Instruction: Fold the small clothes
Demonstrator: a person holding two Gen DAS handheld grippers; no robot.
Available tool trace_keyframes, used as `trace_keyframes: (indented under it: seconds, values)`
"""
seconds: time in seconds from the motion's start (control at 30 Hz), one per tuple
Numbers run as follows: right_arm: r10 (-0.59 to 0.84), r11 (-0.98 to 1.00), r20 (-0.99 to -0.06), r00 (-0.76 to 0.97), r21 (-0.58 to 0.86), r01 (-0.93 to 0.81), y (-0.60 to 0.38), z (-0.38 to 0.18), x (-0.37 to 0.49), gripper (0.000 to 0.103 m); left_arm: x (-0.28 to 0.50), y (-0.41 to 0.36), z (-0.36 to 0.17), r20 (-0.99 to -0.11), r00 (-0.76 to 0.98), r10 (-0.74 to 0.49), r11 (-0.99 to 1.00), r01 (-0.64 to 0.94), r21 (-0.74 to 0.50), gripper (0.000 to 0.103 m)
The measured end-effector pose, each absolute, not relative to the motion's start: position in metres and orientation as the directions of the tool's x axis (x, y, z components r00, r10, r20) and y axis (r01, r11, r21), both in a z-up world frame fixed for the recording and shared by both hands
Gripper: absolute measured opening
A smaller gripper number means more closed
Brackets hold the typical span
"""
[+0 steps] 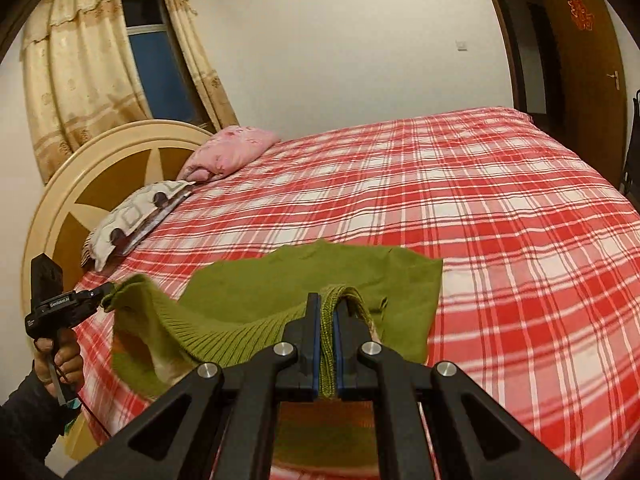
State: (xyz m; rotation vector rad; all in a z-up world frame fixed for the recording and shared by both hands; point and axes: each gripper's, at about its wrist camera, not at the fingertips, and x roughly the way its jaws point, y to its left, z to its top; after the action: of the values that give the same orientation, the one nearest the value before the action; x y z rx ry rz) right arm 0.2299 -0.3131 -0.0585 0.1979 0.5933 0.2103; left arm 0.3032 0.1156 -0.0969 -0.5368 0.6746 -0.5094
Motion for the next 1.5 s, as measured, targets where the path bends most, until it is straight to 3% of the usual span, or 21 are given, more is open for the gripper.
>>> trace_keyframes:
  seconds: [0.53,0.8,0.87,0.93,0.97,1.23,1.5]
  values:
    - [0.223,0.964,-0.632,0.742,0.254,-0.074,-0.334,-0.106,0.367,0.004,0.406,0.099,-0.135,-0.544,0.637,-0.546,0.798,0.199,-0.568,0.007]
    - [0.219,0.965,-0.716,0.662,0.26,-0.039,-0.339,-0.145,0.425,0.007,0.418,0.101,-0.156,-0.579,0.629,-0.519,0.814,0.155,-0.56,0.01]
    - [0.194,0.974,-0.711,0.676,0.221,-0.047,-0.335,-0.145,0.426,0.019,0.41,0.106,-0.154,-0.573,0.648,-0.502,0.821,0.149,-0.552,0.018]
    - [0.165,0.98,-0.702,0.693,0.196,-0.035,-0.335,-0.142,0.424,0.089,0.41,0.11,-0.15,-0.571,0.663,-0.483,0.832,0.144,-0.537,0.027]
    - [0.171,0.978,-0.694,0.699,0.207,-0.034,-0.336,-0.14,0.422,0.096,0.408,0.113,-0.148,-0.572,0.67,-0.474,0.836,0.137,-0.532,0.029]
    - [0.223,0.965,-0.688,0.69,0.256,-0.057,-0.353,-0.132,0.361,0.096,0.36,0.115,-0.156,-0.631,0.619,-0.468,0.858,0.147,-0.492,0.033]
    - [0.241,0.959,-0.73,0.64,0.279,-0.044,-0.364,-0.153,0.269,0.095,0.292,0.105,-0.166,-0.635,0.587,-0.502,0.849,0.196,-0.49,0.033]
